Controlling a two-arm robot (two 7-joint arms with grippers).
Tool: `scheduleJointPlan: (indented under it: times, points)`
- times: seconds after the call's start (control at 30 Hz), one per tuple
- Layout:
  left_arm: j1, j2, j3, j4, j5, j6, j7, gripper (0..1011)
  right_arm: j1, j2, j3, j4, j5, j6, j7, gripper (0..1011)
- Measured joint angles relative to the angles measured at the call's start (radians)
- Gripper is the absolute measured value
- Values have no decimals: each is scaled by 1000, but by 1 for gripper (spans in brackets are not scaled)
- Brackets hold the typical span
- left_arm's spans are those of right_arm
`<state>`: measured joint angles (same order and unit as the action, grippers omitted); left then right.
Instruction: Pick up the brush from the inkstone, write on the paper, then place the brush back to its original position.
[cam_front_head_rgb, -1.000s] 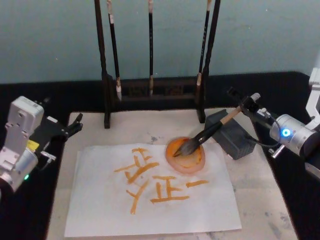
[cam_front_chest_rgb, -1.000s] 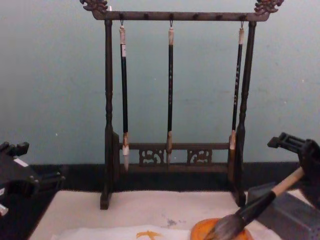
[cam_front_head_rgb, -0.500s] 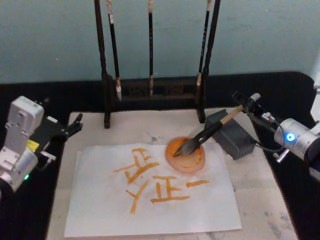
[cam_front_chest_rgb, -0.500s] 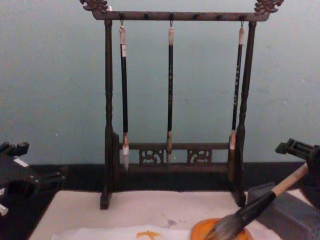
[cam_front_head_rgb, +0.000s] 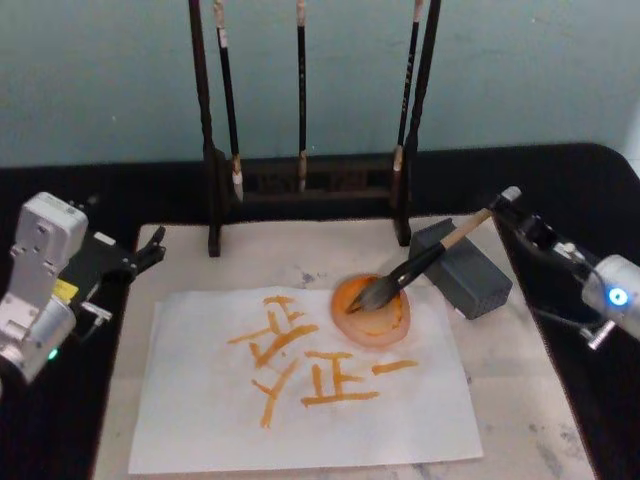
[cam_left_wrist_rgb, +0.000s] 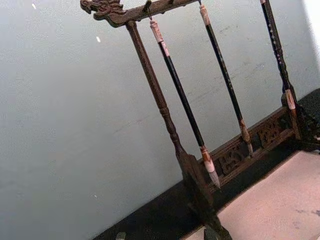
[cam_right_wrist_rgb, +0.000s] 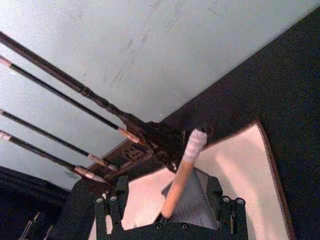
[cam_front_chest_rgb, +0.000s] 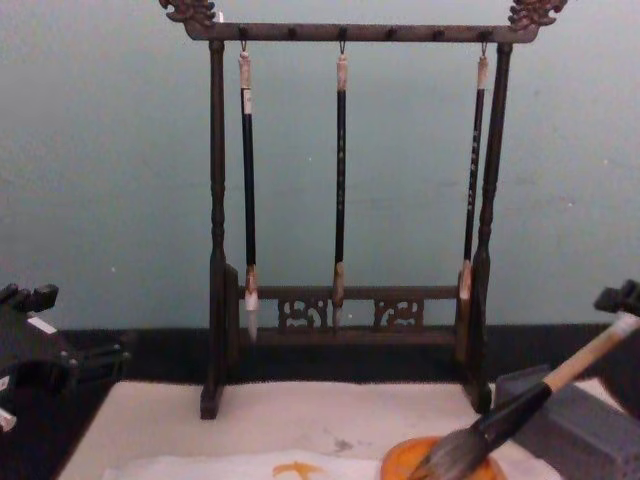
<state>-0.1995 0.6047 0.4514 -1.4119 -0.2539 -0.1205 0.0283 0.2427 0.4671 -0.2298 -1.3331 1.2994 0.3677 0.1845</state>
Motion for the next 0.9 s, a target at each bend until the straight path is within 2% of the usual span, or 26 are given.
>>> scheduleJointPlan:
  times: [0.2,0.3,0.4,0.53,0.57,0.6,0.63,0.67,0.7,0.73,0.77,0.8,0.9]
  points:
    - [0,0,0,0,0,0,0,1010,-81,48,25,-89,33,-1,-16,1000]
    - [0,0,0,0,0,0,0,1010,-125,77,36,-143,37,-23,-15,1000]
    - [0,0,0,0,0,0,0,1010,-167,110,30,-209,-23,-97,10,1000]
    - [0,0,0,0,0,0,0,1010,-189,135,-1,-253,-134,-194,23,1000]
    - [0,0,0,0,0,0,0,1010,-194,144,-27,-268,-219,-255,20,1000]
    - [0,0,0,0,0,0,0,1010,-195,147,-39,-273,-264,-282,15,1000]
    - [0,0,0,0,0,0,0,1010,-197,149,-64,-278,-357,-335,3,1000]
    - [0,0,0,0,0,0,0,1010,-197,148,-73,-278,-391,-353,-2,1000]
    - [0,0,0,0,0,0,0,1010,-196,147,-93,-278,-463,-391,-15,1000]
    - [0,0,0,0,0,0,0,1010,-196,145,-102,-276,-495,-407,-21,1000]
    - [0,0,0,0,0,0,0,1010,-196,145,-102,-276,-495,-407,-21,1000]
    - [0,0,0,0,0,0,0,1010,-195,142,-117,-270,-551,-436,-31,1000]
    - [0,0,0,0,0,0,0,1010,-193,134,-141,-257,-637,-481,-44,1000]
